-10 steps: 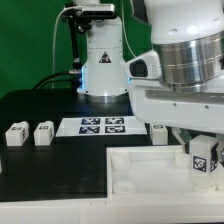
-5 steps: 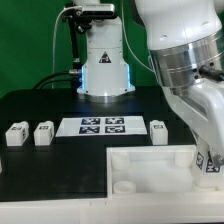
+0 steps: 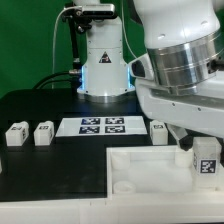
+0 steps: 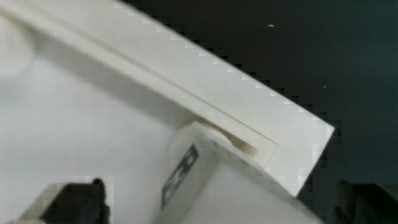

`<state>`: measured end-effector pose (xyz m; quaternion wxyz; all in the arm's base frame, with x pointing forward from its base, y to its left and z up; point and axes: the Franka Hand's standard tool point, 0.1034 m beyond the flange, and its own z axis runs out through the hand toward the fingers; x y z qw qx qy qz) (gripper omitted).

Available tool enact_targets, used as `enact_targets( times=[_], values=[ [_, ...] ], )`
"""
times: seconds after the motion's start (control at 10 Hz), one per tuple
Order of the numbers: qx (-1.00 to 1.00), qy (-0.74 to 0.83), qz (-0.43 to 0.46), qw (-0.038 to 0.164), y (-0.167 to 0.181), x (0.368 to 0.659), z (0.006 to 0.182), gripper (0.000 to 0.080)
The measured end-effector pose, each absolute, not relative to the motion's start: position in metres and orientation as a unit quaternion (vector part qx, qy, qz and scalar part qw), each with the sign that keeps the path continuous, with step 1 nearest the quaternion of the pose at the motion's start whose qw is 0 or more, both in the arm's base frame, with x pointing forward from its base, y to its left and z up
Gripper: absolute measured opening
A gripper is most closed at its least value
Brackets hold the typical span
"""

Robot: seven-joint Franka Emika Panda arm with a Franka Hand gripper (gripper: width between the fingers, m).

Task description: Assemble one leg

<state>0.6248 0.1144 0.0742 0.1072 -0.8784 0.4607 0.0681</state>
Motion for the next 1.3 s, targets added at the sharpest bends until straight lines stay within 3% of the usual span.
enact_targets(
  times=[0.4,0.6,0.7,0.9,1.0,1.3],
  values=[
    [-0.957,0.261,0.038,0.117,0.1148,0.6247,0.0730,0.0649],
    [-0.993,0.077,0.000,0.085,0.1116,0.6294,0.0709,0.0649],
    [-0.994,0.075,-0.011,0.084,0.1149,0.6301,0.0695,0.0649],
    [-0.992,0.089,-0.008,0.086,0.1151,0.6295,0.0693,0.0388],
    [-0.987,0.136,-0.004,0.087,0.1138,0.6296,0.0690,0.0296],
    [-0.950,0.301,0.011,0.088,0.1117,0.6303,0.0693,0.0297]
  ],
)
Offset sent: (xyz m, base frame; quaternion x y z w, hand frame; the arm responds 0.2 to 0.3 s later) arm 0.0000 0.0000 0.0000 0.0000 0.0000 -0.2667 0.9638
